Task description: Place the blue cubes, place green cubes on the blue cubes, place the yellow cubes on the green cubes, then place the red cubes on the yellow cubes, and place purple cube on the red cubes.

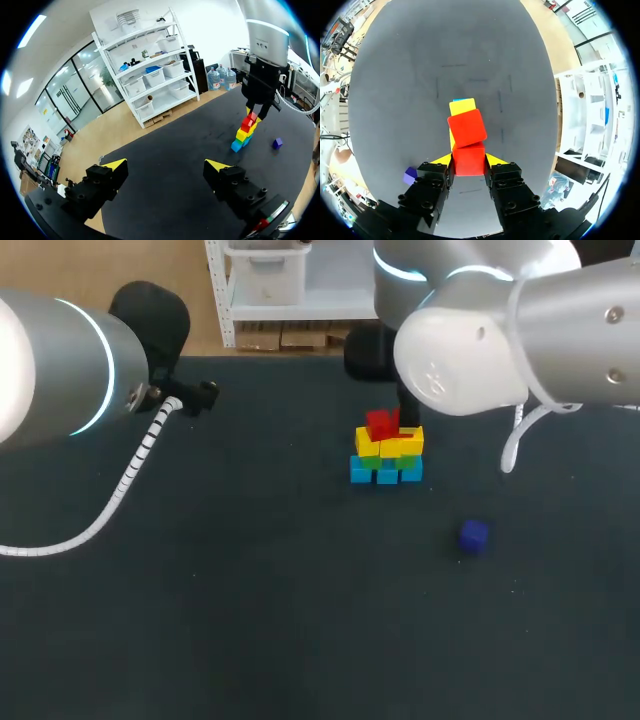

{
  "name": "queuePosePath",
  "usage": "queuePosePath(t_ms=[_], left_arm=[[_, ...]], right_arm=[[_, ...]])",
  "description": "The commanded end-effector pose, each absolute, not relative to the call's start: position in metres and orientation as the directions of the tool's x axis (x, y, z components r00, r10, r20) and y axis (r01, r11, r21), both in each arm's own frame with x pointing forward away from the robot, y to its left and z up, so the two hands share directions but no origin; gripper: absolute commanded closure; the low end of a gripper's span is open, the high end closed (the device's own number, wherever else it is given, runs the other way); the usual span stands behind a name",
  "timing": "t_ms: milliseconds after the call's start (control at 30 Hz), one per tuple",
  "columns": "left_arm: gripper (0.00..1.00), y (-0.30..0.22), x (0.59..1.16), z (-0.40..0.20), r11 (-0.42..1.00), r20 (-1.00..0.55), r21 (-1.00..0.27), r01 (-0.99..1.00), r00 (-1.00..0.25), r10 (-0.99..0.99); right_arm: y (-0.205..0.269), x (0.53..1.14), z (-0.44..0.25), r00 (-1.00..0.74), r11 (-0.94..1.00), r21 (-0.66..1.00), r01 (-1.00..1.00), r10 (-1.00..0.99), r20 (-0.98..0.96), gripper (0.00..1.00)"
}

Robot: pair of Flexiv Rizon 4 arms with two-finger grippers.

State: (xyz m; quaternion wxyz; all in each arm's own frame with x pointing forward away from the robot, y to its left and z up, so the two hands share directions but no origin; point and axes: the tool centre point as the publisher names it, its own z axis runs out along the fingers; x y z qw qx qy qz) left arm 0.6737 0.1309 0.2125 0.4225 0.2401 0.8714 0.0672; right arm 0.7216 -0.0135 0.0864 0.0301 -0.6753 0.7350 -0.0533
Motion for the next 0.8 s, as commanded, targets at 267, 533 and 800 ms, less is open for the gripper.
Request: queuePosePath(t_ms=[267,533,800], left_arm=[[0.00,0.1315,0.6749,0.2129,0.874,-0.703,0.318,0.366,-0.528,0.477],[0.00,0.1315,0.6749,0.2129,0.874,-0.703,0.318,0.366,-0.528,0.477],[0.00,0.1315,0.6749,0.2129,0.874,-0.703,0.318,0.366,-0.528,0.477]], right_arm=[[-0.0139,0.7224,0.0841,-0.091,0.088,-0.113,-0.990,-0.995,0.030,0.75],[-0.0132,0.7218,0.0836,-0.084,0.079,-0.116,-0.990,-0.996,0.037,0.64],[-0.0122,0.7207,0.0840,-0.082,0.078,-0.106,-0.991,-0.996,0.031,0.00]])
